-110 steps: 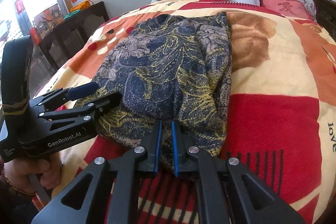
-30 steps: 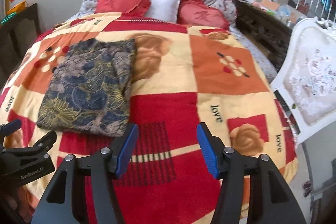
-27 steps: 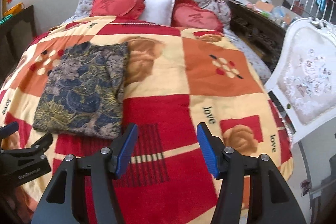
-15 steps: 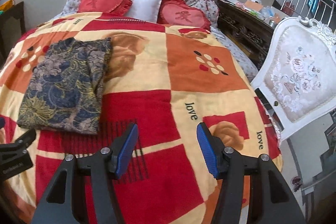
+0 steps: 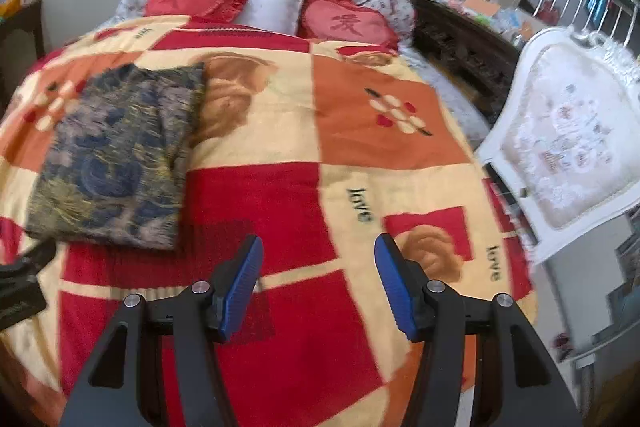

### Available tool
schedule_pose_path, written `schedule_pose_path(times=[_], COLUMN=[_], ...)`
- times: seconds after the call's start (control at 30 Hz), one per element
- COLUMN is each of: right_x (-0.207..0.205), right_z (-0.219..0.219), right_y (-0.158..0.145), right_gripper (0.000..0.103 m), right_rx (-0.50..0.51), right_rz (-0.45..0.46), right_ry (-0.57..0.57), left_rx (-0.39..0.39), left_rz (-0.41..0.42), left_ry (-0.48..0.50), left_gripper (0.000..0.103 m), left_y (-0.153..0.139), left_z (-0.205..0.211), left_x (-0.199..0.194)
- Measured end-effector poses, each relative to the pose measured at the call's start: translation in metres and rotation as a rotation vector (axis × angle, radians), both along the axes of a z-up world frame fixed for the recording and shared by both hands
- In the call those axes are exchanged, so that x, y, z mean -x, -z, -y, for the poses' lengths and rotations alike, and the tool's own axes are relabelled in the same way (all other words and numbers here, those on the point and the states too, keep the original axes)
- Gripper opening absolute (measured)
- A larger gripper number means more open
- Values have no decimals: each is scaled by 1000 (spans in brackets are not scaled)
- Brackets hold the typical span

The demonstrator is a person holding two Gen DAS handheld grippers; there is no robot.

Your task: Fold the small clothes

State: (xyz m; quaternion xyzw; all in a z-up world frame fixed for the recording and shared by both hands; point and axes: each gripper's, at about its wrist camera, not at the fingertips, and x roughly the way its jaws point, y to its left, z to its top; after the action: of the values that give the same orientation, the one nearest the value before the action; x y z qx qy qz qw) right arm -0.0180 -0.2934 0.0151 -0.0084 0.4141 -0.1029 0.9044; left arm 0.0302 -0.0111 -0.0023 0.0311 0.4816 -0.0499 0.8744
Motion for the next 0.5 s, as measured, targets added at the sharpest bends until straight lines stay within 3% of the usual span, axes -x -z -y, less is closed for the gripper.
schedule_pose_path(times=[0.1,0.13,0.23,0.5], right_x=[1,1,5,7], right_z=[-7,-11,-22,-30], right_y=[-12,-16,-26,-24], right_gripper=[71,71,71,71], right_rx=[-314,-354,-341,-283], right_rz=[56,77,138,126], right_ry=[-233,-277,-333,-345], left_rx=[1,3,10,23], left_rz=[0,0,-1,-18], left_ry=[-5,-9,-17,-23], left_gripper=[103,103,103,103], left_y=[-1,-2,-3,0], left_z=[-3,-4,-8,-11], left_x=[0,0,0,-1])
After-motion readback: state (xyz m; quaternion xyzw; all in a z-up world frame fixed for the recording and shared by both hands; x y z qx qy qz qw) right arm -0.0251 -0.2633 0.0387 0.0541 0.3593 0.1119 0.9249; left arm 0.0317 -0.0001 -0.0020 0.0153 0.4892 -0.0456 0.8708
